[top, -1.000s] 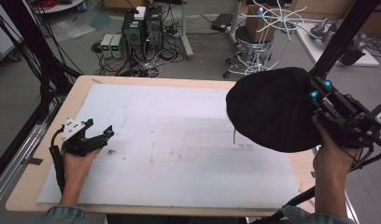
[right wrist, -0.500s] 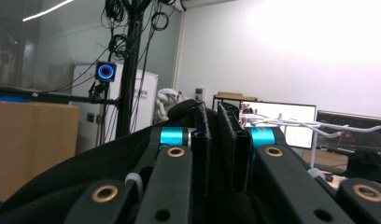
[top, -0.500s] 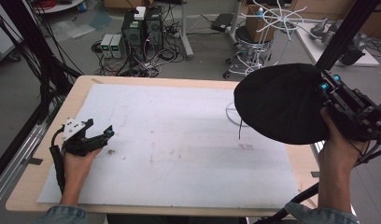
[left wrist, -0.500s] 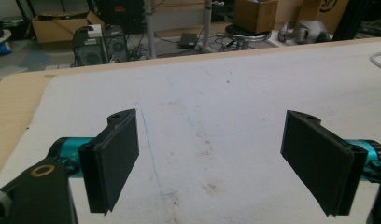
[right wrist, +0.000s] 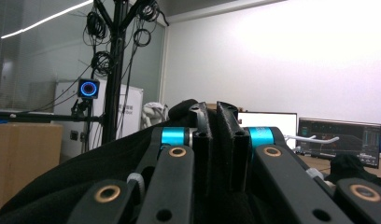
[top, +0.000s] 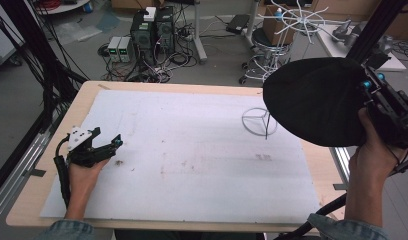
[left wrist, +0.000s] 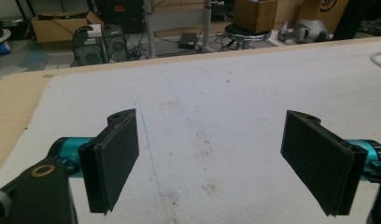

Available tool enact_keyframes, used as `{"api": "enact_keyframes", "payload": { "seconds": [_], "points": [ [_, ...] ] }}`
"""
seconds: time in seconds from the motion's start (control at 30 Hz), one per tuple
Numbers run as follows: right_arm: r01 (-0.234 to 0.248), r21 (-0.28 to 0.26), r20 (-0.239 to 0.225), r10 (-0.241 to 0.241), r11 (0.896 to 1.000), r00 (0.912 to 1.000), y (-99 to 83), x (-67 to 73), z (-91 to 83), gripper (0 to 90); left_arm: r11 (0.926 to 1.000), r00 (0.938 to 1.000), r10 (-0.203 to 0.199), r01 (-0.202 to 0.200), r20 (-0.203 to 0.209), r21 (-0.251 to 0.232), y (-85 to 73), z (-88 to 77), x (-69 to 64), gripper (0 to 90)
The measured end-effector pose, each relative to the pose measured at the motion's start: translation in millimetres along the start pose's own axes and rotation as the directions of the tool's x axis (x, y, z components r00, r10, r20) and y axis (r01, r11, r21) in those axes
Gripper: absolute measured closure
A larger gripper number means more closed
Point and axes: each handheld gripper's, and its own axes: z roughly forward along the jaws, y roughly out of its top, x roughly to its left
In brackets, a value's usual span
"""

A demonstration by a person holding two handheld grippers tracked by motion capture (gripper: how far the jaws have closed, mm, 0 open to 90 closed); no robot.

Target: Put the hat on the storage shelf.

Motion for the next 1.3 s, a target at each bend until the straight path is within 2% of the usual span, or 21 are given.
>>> {"api": "enact_keyframes", "payload": {
  "seconds": [0.27,0.4,0.47,0.67,0.77,0.83,1.0,1.3],
  "points": [
    [0.002,-0.030,0.035,-0.001,1.000,0.9994,3.7,-8.4,-0.5,84.8,1.0000,1.0000,-0.002,0.002,0.000,0.001,-0.2,0.2,-0.1,19.5],
    [-0.001,-0.023,0.039,0.002,1.000,0.9992,3.4,-10.3,0.2,84.8,1.0000,1.0000,-0.002,0.002,0.003,0.002,-0.1,1.1,-1.0,19.5],
    [0.025,-0.006,0.040,-0.025,1.000,0.9989,7.3,-11.9,3.0,84.8,1.0000,1.0000,-0.003,0.003,0.007,-0.001,0.4,2.0,-2.0,19.5],
    [0.046,0.002,0.053,-0.046,0.999,0.9975,18.2,-14.7,6.2,84.7,1.0000,0.9998,0.005,-0.005,0.022,-0.006,2.1,7.1,-6.4,19.5],
    [0.035,0.004,0.065,-0.035,0.999,0.9973,21.9,-20.0,5.6,84.7,0.9999,0.9994,0.011,-0.011,0.032,0.004,1.6,8.4,-9.1,19.4],
    [0.015,-0.011,0.073,-0.014,1.000,0.9973,24.1,-24.8,2.1,84.7,0.9999,0.9992,0.010,-0.010,0.039,0.001,1.8,8.0,-10.8,19.4],
    [0.000,-0.034,0.090,0.003,0.999,0.9959,33.8,-29.1,-4.8,84.7,0.9997,0.9981,0.023,-0.023,0.057,0.000,2.0,5.5,-16.3,19.4],
    [0.001,-0.073,0.095,0.006,0.997,0.9954,50.8,-32.6,-12.5,84.7,0.9997,0.9982,0.022,-0.022,0.056,0.007,-0.7,1.1,-16.8,19.5]
  ]
}}
